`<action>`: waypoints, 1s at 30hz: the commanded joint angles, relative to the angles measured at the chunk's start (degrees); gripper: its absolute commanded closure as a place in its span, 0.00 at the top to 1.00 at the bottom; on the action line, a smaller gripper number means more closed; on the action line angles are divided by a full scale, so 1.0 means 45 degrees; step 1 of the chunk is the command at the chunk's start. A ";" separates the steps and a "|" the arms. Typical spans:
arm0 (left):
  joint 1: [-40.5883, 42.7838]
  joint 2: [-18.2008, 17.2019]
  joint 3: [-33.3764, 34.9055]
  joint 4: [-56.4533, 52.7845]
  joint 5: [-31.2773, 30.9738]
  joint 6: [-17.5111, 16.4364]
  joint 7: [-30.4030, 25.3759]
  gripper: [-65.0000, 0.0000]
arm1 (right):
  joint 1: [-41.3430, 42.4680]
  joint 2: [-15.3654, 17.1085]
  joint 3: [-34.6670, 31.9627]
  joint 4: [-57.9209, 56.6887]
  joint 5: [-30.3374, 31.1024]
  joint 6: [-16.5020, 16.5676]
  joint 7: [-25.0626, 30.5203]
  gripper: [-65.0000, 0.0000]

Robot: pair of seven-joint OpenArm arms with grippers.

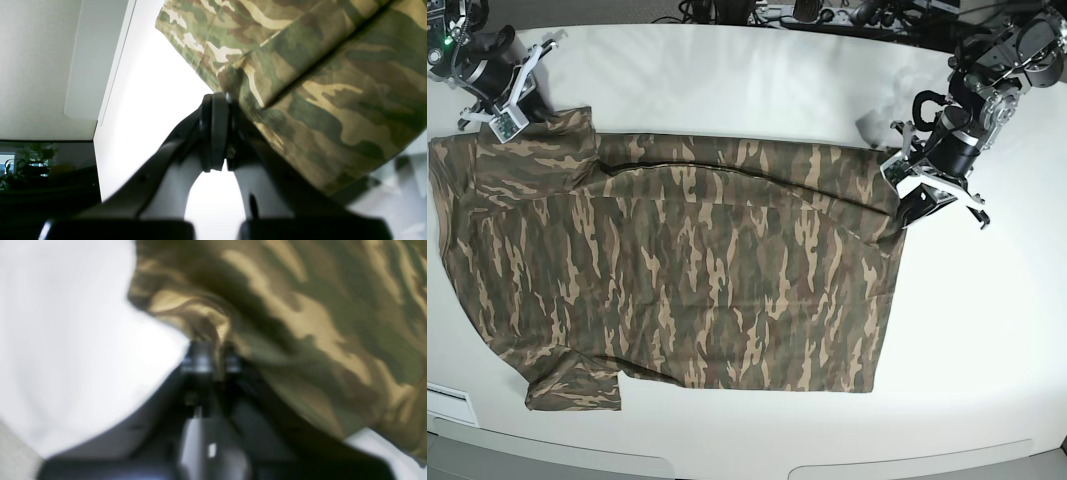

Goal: Fold the T-shirt properly
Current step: 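Move the right gripper to the sleeve and grasp its edge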

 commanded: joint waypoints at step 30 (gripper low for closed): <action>-0.0136 -0.0238 -0.0117 0.0151 0.0180 0.0199 -0.0146 0.00 | 0.2336 0.0194 -0.0063 0.2691 -0.3123 -0.3147 0.0491 0.00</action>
